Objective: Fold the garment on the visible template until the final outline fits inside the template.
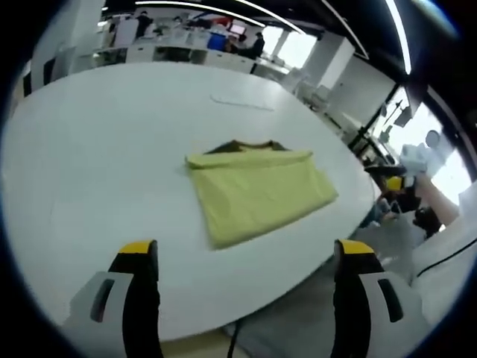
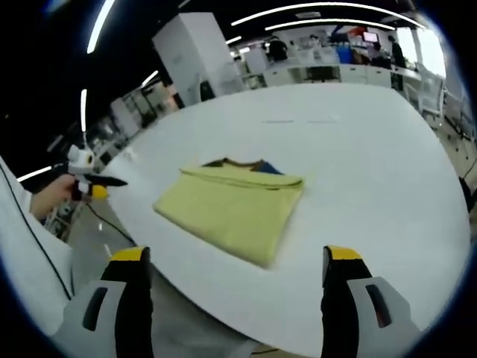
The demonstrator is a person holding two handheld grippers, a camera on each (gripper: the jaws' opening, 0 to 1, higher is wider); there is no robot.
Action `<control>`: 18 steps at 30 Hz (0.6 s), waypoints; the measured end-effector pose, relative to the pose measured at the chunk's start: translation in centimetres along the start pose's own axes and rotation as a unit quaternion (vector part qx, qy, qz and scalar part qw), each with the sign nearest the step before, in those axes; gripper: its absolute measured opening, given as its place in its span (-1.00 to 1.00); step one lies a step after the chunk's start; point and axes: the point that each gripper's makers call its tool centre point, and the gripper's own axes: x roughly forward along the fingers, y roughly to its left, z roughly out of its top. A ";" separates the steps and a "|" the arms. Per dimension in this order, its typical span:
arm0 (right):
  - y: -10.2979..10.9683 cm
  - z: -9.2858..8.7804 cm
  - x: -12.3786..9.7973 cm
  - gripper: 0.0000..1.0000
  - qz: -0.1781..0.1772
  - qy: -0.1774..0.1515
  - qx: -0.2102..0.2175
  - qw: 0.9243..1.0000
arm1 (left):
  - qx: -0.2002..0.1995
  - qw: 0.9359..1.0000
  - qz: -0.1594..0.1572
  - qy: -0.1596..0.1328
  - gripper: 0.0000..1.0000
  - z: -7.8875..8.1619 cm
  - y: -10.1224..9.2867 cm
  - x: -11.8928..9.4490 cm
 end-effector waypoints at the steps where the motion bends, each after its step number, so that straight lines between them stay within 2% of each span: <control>1: -0.1 0.0 0.2 0.89 0.001 0.002 0.000 1.000 | 0.001 1.000 0.000 0.002 0.88 0.1 0.1 0.2; 18: -1.7 1.0 2.3 0.82 0.002 0.014 0.000 1.000 | 0.002 1.000 -0.004 0.016 0.80 1.4 1.2 2.7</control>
